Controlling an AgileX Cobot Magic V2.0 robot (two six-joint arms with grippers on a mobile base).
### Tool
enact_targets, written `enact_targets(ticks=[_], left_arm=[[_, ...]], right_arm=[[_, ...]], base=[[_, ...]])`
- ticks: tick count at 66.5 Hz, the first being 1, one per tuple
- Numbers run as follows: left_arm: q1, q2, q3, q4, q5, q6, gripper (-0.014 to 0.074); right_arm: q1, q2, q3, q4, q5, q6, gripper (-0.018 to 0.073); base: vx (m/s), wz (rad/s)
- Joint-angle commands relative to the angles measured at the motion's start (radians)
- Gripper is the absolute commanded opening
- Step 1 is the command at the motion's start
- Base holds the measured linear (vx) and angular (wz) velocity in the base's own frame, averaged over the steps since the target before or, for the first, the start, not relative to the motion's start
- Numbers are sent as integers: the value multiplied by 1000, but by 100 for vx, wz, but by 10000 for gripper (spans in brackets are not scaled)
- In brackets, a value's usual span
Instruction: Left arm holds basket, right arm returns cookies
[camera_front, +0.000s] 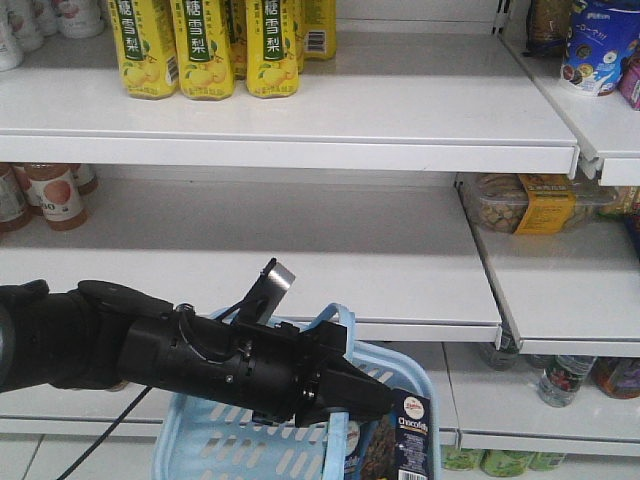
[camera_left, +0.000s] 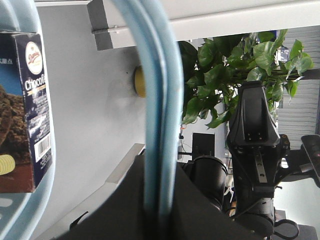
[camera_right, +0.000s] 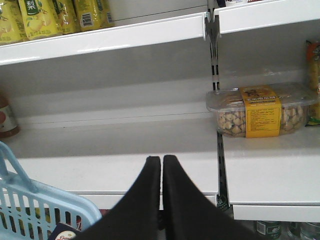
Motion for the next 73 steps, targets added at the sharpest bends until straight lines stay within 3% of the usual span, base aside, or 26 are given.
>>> enact_targets(ticks=[1, 73], left_arm=[[-4, -48, -25, -72, 72, 2, -6], [-4, -48, -25, -72, 72, 2, -6]], right_arm=[[-4, -6, -2, -2, -77, -5, -8], [-4, -6, -2, -2, -77, -5, -8]], base=[[8, -8], [6, -6]])
